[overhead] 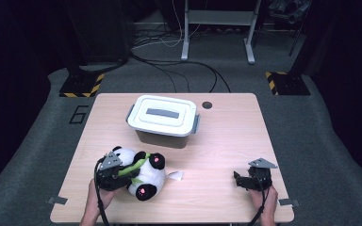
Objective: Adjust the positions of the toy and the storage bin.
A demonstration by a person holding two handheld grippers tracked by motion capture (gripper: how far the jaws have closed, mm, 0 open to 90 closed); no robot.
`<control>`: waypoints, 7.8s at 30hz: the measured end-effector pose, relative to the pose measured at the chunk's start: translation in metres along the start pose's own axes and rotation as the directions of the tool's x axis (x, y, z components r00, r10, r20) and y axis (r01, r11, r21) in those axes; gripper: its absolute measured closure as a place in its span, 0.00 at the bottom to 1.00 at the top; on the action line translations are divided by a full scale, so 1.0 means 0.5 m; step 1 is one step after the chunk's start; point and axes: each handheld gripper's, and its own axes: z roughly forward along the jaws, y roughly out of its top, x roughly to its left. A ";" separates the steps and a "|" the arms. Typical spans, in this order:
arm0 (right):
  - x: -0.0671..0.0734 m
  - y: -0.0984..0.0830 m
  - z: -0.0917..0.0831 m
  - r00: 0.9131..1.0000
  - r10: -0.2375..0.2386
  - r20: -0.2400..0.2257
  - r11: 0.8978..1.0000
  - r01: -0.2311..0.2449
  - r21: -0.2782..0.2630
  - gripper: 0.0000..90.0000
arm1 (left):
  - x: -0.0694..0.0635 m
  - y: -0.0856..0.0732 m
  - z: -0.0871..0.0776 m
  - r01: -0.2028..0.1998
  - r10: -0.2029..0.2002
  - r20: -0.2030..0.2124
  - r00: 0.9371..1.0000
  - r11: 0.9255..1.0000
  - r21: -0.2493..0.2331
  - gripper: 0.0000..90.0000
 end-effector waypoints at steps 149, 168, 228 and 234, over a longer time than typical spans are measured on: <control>0.221 0.438 0.097 0.973 -0.144 -0.179 0.990 0.142 -0.023 0.39 | 0.177 -0.214 -0.027 0.232 -0.203 -0.395 0.896 0.972 0.028 0.01; 0.243 0.474 0.106 0.973 -0.176 -0.150 0.981 0.161 -0.105 0.49 | 0.176 -0.214 -0.027 0.231 -0.202 -0.395 0.896 0.973 0.027 0.01; 0.234 0.454 0.094 0.935 -0.225 -0.274 0.973 0.229 -0.016 0.74 | 0.177 -0.214 -0.027 0.232 -0.203 -0.398 0.895 0.972 0.026 0.02; 0.228 0.437 0.074 0.943 -0.192 -0.271 0.980 0.198 -0.006 0.74 | 0.177 -0.214 -0.027 0.232 -0.203 -0.398 0.895 0.972 0.026 0.02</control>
